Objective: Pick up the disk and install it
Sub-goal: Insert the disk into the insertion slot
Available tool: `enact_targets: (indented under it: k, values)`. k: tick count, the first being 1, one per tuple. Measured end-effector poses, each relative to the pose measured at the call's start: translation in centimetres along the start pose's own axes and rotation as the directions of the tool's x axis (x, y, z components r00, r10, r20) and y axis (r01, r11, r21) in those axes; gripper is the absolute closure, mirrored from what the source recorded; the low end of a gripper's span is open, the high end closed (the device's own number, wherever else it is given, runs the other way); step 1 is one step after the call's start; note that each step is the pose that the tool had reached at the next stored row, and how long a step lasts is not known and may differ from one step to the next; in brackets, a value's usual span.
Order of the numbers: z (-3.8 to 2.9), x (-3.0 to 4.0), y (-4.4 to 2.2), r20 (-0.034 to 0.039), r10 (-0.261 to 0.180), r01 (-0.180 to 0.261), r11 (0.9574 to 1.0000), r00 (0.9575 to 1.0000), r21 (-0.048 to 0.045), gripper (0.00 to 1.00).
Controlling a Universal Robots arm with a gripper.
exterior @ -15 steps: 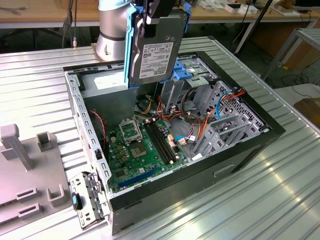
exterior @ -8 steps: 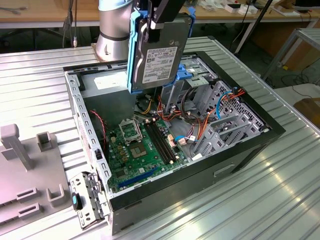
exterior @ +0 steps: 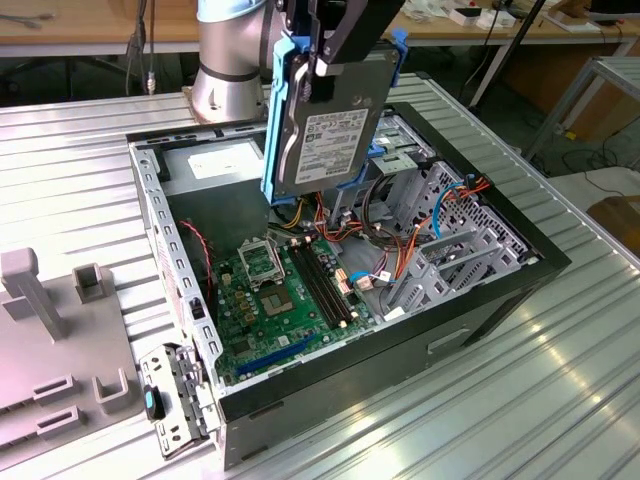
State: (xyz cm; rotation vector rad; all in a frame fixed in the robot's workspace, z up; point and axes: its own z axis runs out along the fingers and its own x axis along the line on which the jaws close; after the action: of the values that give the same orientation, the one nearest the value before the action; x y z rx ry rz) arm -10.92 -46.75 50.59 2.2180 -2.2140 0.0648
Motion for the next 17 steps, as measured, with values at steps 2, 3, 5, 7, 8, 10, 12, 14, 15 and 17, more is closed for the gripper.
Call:
enact_targets:
  k: [2,3,5,7,8,10,12,14,15,17]
  values:
    - [0.05,0.63,0.01,0.0001,0.0,0.0,1.0,1.0,0.0,0.63]
    - [0.06,0.85,0.01,0.0,0.0,0.0,1.0,1.0,0.0,0.63]
    - [0.07,1.08,0.01,0.0,0.0,0.0,1.0,1.0,0.0,0.63]
    - [0.09,1.32,0.01,0.0001,0.0,0.0,1.0,1.0,0.0,0.63]
    - [0.1,1.46,0.01,0.0,0.0,0.0,1.0,1.0,0.0,0.63]
    - [0.12,1.74,0.01,0.0001,0.0,0.0,1.0,1.0,0.0001,0.63]
    - [0.14,2.09,0.01,0.0,0.0,0.0,1.0,1.0,0.0,0.63]
    - [0.15,2.33,0.01,0.0001,0.0,0.0,1.0,1.0,0.0,0.63]
    - [0.16,2.43,0.01,0.0,0.0,0.0,1.0,1.0,0.0,0.63]
    - [0.18,2.69,0.01,0.0,0.0,0.0,1.0,1.0,0.0,0.63]
